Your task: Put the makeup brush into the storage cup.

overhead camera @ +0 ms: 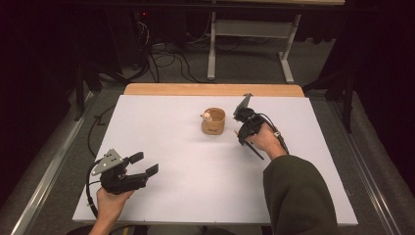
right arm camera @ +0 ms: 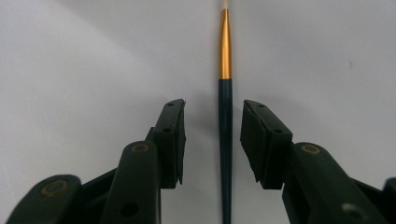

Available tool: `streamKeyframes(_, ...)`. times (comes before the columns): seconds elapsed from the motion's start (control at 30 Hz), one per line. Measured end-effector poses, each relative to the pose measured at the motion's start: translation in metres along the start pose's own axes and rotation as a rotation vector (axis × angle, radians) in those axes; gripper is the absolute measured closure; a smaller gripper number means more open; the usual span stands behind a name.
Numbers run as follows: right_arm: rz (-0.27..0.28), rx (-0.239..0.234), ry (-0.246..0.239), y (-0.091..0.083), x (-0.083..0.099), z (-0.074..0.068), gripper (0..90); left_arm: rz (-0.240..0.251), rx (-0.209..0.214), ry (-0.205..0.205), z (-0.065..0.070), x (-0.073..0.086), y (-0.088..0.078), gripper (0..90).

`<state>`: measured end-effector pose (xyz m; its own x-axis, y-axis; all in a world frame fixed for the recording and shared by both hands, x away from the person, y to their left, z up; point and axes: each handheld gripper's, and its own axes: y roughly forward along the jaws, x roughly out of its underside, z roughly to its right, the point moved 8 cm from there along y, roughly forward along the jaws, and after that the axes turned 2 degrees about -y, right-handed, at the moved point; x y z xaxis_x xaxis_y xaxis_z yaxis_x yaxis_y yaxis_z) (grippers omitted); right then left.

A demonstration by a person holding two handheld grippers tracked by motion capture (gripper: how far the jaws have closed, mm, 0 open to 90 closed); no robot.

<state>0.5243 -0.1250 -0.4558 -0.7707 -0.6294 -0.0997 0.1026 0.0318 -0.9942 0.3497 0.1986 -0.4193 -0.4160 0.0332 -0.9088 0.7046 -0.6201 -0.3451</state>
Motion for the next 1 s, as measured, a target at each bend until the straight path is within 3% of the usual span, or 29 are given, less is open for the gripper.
streamKeyframes(0.77, -0.049, -0.005, 0.032, 0.013, -0.002, -0.002, 70.3, -0.008, 0.002, 0.004, 0.001, 0.001, 0.001, 24.3)
streamKeyframes(1.0, -0.055, 0.019, 0.011, 0.014, -0.002, -0.002, 75.5, -0.005, 0.004, 0.0, 0.001, 0.001, 0.001, 24.3)
